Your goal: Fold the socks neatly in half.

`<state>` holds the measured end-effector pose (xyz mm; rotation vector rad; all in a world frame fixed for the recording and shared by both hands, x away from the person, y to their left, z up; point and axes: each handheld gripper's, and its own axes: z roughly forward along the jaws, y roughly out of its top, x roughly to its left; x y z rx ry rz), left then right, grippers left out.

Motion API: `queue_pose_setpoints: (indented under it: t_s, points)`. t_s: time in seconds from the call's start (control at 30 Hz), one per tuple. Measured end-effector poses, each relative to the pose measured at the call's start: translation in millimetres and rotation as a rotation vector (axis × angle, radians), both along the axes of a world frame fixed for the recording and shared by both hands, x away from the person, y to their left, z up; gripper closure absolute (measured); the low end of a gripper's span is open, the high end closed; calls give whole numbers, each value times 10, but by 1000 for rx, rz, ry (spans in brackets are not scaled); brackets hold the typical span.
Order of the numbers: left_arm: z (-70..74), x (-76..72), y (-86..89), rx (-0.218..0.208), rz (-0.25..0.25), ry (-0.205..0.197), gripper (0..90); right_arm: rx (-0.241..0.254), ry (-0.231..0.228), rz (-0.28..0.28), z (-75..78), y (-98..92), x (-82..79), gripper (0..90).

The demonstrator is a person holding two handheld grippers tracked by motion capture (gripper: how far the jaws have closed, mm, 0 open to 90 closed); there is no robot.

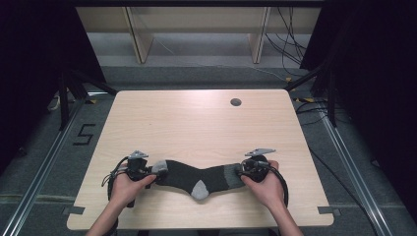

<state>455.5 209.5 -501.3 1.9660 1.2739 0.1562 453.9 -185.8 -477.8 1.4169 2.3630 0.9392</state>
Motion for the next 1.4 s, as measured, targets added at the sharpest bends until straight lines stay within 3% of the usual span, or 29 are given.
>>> queue_pose_setpoints:
  t_s: [0.2,0.23,0.4,0.47,0.67,0.73,0.83,0.9,0.97,1.03,1.1,1.2,1.23,1.3,1.4]
  points:
    - [-21,-10,17,-45,1,16,618,9,-9,12,-22,-9,-2,595]
    - [-30,-13,19,-61,10,17,627,-7,-13,3,-13,-11,-12,597]
    - [-8,-18,10,-82,18,22,655,-3,-20,-3,-17,6,-18,602]
    - [23,-15,23,-50,-18,13,664,-6,-11,3,-10,9,-22,607]
    - [186,-15,17,-45,-44,-9,672,-11,-24,16,-13,19,-33,619]
    - [257,-27,-5,-75,-24,-20,671,-15,-27,10,-11,19,-34,619]
    - [369,-34,-1,-87,-44,-24,670,-9,-27,14,-14,29,-30,619]
    - [426,-42,-24,-128,-31,-29,668,13,-7,-9,-17,54,-46,619]
    - [469,-40,-29,-169,-29,-19,667,-10,-22,4,-15,40,-29,619]
    - [503,-40,-38,-172,-33,-23,667,-3,-19,-9,-15,51,-36,619]
    - [518,-42,-44,-173,-32,-20,667,8,-14,14,-30,36,-13,619]
    - [540,-46,-51,-178,-34,-30,667,15,4,-12,-25,55,-21,619]
    - [548,-46,-48,-187,-40,-33,667,31,-11,-21,-42,63,-14,619]
    - [556,-50,-48,-202,-40,-42,668,10,-7,-3,-32,45,3,619]
    - [577,-69,-51,-198,-33,-56,668,39,12,-20,-39,68,4,618]
